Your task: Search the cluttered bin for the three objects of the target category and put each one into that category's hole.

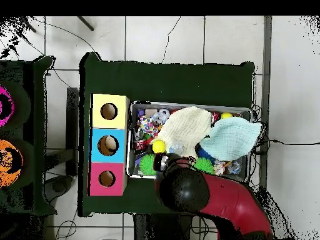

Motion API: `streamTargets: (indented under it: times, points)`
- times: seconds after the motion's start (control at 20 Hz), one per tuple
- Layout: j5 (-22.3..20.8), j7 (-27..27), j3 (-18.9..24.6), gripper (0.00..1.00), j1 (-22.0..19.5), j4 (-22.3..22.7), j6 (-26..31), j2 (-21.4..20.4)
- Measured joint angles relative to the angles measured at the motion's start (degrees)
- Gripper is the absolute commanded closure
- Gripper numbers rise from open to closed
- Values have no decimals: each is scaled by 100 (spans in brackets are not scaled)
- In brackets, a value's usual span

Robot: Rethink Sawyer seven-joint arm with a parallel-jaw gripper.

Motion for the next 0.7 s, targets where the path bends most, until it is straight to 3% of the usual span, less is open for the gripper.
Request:
streamTargets:
  times: [0.25, 0.7]
  points:
    - [-260, 0, 330, 0, -88, -668, 1, 525]
    - [-625, 0, 474, 0, 64, -1781, 94, 1255]
